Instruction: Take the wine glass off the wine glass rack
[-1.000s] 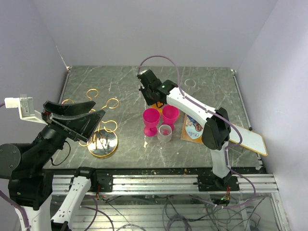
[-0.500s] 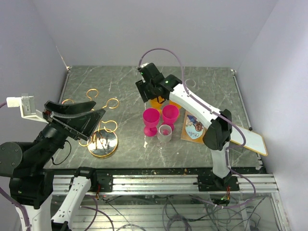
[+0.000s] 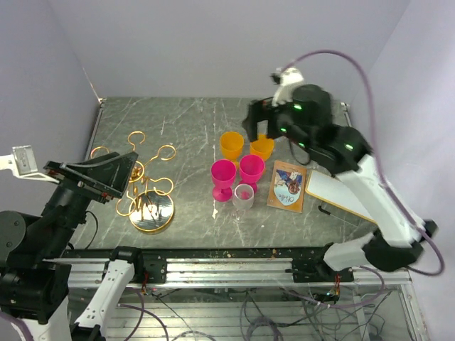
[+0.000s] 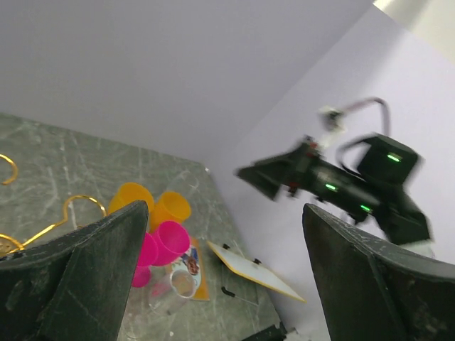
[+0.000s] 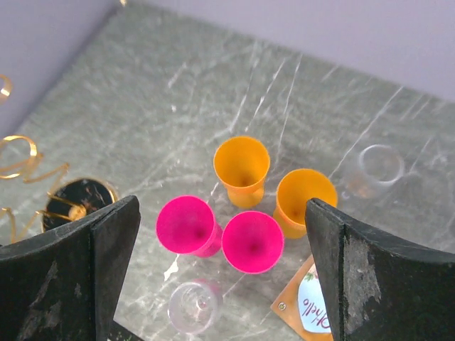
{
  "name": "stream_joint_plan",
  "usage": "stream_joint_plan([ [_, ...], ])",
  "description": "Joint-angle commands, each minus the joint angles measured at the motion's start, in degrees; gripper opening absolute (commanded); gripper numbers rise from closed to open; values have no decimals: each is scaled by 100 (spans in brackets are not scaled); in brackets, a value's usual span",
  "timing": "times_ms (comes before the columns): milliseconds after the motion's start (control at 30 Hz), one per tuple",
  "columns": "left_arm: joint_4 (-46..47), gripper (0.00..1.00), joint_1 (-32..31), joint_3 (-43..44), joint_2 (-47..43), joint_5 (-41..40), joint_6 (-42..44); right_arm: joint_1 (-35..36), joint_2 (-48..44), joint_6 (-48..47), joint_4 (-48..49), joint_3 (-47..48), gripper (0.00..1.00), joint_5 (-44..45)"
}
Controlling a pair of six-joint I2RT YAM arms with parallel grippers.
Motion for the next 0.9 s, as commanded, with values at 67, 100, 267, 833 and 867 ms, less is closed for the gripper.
stream_joint_plan([
  [67,-759,100,-3,620,221,-989,604,-15,-1952,-75,339,-530,100,152],
  [100,-768,100,-3,694,240,-1034,683,-15,-2203,-79,335,-543,100,130],
  [267,-924,99,-3,1268,378,-1373,1048,-14,-3180,44,230,-389,100,-103],
  [833,-891,98,-3,1936,443,-1943,1492,-16,-3822,313,-32,-219,100,31],
  [867,-878,98,-2,1911,439,-1944,1489,-24,-3774,356,-67,-144,100,153],
])
